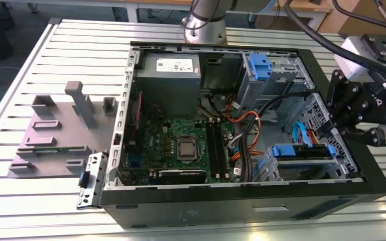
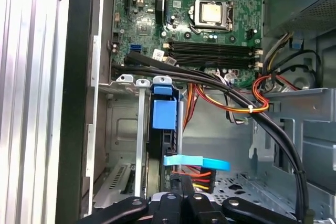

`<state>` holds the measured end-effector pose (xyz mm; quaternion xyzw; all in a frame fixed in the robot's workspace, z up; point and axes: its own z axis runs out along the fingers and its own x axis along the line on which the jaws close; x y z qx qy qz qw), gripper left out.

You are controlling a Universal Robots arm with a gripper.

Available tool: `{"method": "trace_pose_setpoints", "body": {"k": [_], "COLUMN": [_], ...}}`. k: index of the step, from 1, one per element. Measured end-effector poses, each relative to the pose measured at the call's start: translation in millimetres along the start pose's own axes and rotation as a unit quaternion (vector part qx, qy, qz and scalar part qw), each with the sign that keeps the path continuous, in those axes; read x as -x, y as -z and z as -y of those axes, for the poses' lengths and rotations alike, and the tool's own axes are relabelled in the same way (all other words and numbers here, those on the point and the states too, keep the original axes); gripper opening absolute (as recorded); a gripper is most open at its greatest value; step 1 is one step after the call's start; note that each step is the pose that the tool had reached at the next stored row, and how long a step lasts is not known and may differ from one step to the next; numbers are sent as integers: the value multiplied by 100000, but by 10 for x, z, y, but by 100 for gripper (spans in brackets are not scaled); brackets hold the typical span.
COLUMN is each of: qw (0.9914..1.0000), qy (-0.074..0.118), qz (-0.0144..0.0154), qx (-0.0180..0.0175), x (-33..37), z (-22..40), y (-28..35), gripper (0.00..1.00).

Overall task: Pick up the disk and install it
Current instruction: 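Insert the second disk wire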

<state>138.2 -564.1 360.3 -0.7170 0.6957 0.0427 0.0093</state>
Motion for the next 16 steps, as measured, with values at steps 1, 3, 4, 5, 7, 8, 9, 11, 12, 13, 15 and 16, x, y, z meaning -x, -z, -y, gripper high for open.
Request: {"method": "trace_pose_setpoints", "body": {"k": [1,3,4,5,7,8,9,11,12,13,15,16], "qw": [100000,100000,100000,100000,100000,100000,100000,100000,100000,100000,100000,100000], "qy": [3,8,7,8,10,9,13,10,11,11,11,13], "qz": [18,42,52,55,65,87,95,109,109,96,102,101], "qx": [1,1,0,0,-1,-1,-1,-2,0,0,-1,-1], "x": [2,7,9,11,15,16,17,17,17,17,17,17], "z": [-1,-3,-4,-6,-8,-9,-10,-10,-10,-10,-10,-10], "y": [27,84,114,145,197,216,229,231,232,233,233,233], "gripper": [11,11,11,11,11,11,11,11,11,11,11,11]}}
